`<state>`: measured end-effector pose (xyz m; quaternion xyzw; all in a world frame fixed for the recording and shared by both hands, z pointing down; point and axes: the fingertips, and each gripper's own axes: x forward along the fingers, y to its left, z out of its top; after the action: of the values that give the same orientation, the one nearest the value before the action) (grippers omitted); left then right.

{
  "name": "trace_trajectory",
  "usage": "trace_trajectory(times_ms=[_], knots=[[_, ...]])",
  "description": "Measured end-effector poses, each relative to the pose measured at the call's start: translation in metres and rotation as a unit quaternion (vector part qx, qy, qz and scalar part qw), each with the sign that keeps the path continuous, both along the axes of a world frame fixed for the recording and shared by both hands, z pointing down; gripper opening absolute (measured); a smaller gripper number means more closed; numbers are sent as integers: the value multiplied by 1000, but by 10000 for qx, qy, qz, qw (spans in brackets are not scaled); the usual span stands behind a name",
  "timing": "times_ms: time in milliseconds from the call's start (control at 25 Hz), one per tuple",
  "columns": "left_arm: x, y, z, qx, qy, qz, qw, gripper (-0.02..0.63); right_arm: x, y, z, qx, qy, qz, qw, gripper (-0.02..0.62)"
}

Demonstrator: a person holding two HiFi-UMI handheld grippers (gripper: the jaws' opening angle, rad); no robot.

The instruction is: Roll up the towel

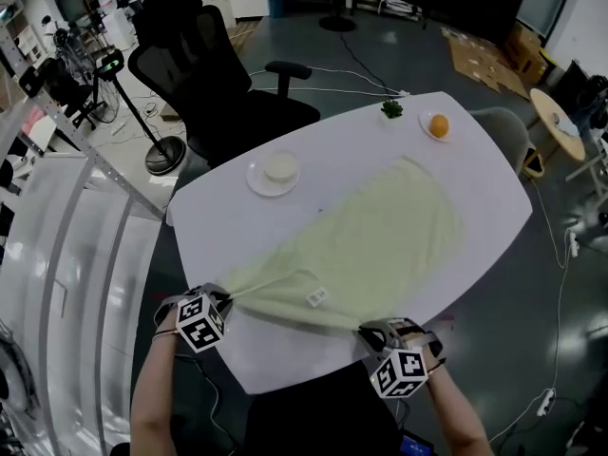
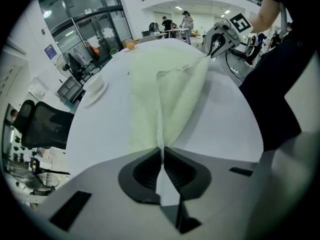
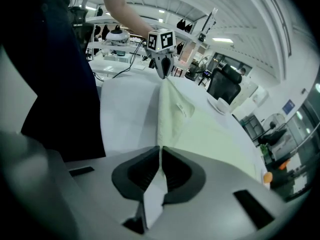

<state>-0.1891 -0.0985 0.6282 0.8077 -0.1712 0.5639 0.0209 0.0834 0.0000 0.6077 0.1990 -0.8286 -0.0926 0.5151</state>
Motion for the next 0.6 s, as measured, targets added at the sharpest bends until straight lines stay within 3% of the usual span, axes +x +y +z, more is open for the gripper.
trace_trajectory(times_ms=[280,440,600], knots=[[-22,66,18,-274,-131,43,9995,32,-18,52,20,-357,-79,-7,9993,26],[-20,66,20,-255,-152,-8,9996,32,-14,49,25,-709,-175,152,9972,28],[-16,56,3,-286,4,-108,9995,32,-13,39,7,-1146,-616,355,9909,31]])
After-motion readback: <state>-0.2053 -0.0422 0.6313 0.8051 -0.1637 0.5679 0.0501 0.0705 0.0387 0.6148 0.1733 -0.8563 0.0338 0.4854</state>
